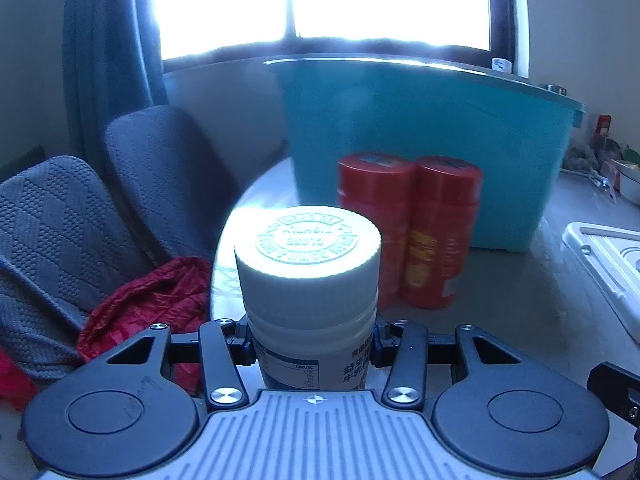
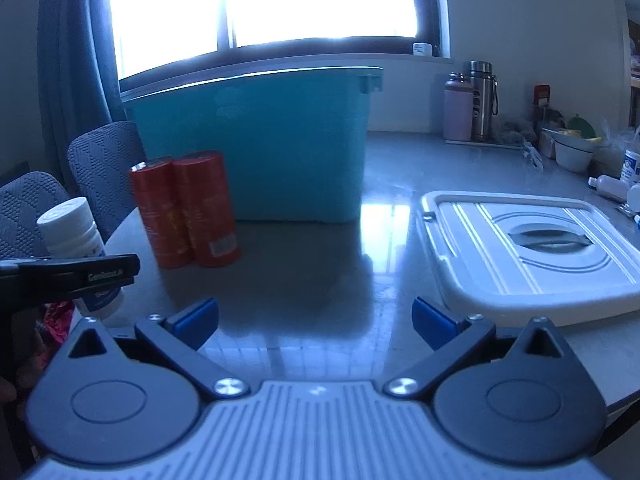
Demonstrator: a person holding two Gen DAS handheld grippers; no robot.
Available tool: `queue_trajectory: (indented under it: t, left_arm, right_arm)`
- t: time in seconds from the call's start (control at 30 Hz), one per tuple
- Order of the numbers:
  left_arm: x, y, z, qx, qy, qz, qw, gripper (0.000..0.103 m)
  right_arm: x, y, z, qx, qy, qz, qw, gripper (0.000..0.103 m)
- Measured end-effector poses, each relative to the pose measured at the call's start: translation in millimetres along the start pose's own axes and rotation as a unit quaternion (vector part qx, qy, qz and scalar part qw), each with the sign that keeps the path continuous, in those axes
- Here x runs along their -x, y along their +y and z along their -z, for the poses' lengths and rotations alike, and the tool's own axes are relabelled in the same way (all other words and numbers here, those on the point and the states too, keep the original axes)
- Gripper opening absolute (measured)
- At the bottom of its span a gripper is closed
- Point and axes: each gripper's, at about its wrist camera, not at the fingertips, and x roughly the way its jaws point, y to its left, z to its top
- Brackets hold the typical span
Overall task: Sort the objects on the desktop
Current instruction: 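Lift the pill bottle over the tub with left tool while right tool grasps a red canister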
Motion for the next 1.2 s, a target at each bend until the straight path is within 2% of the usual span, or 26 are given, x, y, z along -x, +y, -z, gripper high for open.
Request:
queue_trajectory:
  t: [0.7, 1.2]
  left_arm:
    - [3, 75, -11, 0.033, 0.002, -0.054, 0.9980, 0.049]
    - [-22, 84, -25, 0.045, 0.001, -0.068, 0.9967, 0.049]
  right_arm:
    - [-27, 57, -23, 0.033, -0.005, -0.032, 0.999, 0.103]
    - [-67, 68, -45, 0.028, 0.006, -0.031, 0.999, 0.103]
